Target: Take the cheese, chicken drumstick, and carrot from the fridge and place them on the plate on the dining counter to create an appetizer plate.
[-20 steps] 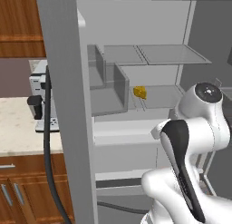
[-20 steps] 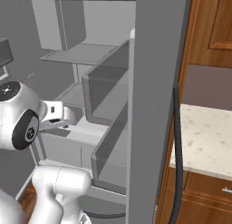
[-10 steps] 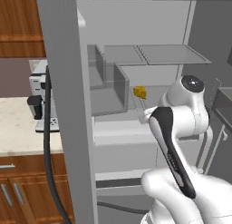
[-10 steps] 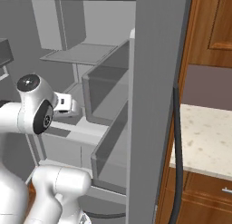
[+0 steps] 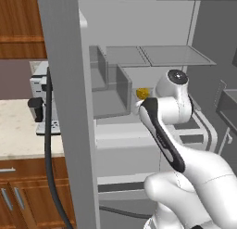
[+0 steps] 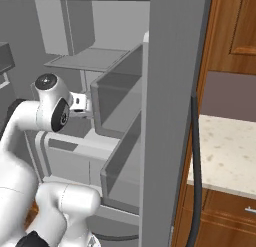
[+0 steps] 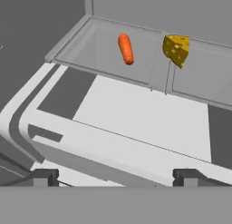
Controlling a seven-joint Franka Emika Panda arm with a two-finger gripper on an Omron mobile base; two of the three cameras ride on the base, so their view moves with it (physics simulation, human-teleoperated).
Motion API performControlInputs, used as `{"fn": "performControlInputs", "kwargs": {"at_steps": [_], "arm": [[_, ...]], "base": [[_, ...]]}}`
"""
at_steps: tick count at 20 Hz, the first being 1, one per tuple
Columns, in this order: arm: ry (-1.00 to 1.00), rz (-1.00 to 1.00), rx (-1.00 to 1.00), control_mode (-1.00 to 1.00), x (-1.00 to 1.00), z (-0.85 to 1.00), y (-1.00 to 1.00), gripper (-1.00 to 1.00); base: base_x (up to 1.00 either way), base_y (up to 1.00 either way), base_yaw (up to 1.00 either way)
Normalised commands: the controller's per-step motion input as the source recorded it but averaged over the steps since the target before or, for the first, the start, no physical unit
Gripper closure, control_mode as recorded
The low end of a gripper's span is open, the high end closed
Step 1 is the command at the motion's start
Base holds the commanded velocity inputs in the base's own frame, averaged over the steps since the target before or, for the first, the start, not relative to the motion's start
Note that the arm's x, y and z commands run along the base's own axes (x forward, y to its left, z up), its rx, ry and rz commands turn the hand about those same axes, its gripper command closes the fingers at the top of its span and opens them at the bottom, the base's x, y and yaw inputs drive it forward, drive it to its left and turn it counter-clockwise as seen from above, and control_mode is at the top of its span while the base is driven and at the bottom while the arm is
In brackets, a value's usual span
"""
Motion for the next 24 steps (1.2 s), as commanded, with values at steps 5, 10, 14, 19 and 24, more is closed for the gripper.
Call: {"fn": "performControlInputs", "kwargs": {"at_steps": [5,10,14,19,24], "arm": [[0.0,0.0,0.0,-1.0,0.62,-0.32,0.0,-1.0],[0.0,0.0,0.0,-1.0,0.57,-0.35,0.0,-1.0],[0.0,0.0,0.0,-1.0,0.58,-0.2,0.01,-1.0],[0.0,-0.01,0.0,-1.0,0.61,-0.12,0.03,-1.0],[0.0,-0.01,0.0,-1.0,0.6,-0.16,0.08,-1.0]], "base": [[0.0,0.0,0.0],[0.0,0.0,0.0],[0.0,0.0,0.0],[0.0,0.0,0.0],[0.0,0.0,0.0]]}}
